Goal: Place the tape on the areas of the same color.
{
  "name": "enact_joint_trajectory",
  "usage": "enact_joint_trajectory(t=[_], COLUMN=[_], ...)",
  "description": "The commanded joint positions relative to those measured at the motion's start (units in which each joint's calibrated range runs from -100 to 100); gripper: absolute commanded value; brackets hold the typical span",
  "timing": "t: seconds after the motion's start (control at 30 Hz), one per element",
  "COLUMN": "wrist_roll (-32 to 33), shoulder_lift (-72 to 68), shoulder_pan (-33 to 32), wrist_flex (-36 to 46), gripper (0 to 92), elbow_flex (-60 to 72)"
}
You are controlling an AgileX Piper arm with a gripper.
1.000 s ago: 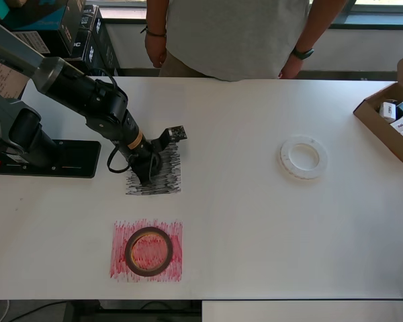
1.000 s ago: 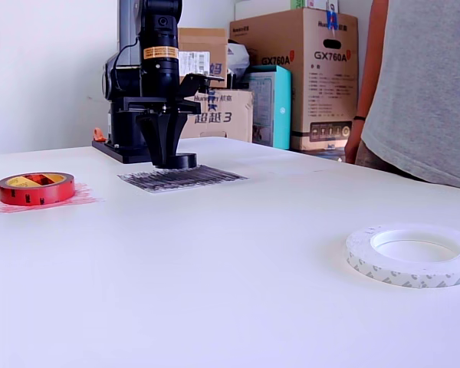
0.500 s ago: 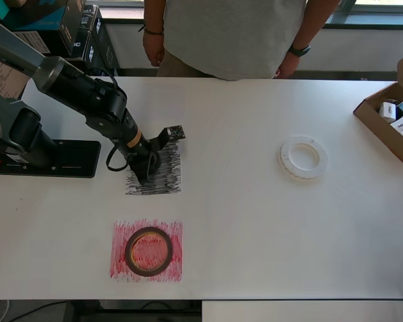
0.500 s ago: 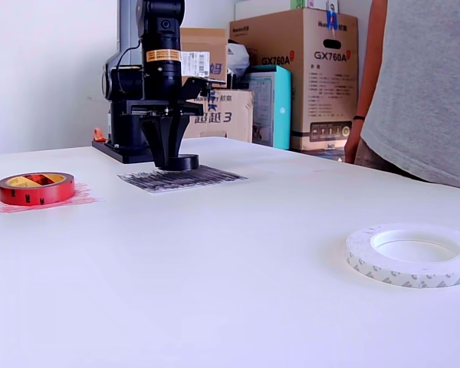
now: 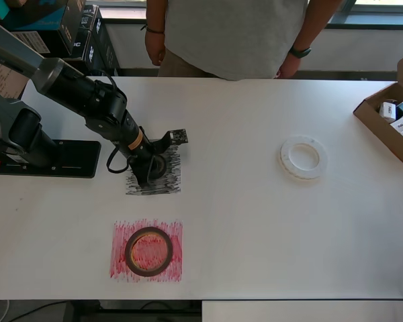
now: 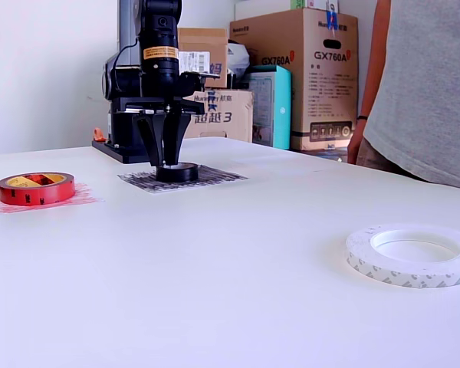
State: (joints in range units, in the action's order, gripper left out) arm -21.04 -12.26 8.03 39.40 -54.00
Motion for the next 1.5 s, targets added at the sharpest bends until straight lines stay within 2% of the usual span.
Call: enact_joint_trajectory(t=[0.0, 0.33, 0.57, 0.73, 0.8, 0.9, 1.03, 1.17, 1.3, 1.47], wrist_roll=[0.34, 0.26, 0.18, 0.83, 2.8, 5.99, 10.9, 14.42, 16.14, 17.78], shoulder_lift=[0.1, 2.43, 14.5, 22.92, 23.3, 20.77, 12.35, 1.87, -10.38, -24.41], shoulder_pan=[-0.3, -0.46, -0.94, 0.41, 1.27, 1.75, 1.67, 1.59, 1.91, 1.91], wrist_flex=[-0.16, 0.61, 0.78, 1.54, 4.85, 14.1, 28.86, 38.88, 44.48, 47.02], gripper=[40.4, 41.9, 42.0, 41.9, 41.9, 41.9, 41.9, 41.8, 41.8, 41.8], elbow_flex=[0.34, 1.25, 0.71, 5.07, 10.43, 22.06, 41.87, 62.77, 81.85, 97.57])
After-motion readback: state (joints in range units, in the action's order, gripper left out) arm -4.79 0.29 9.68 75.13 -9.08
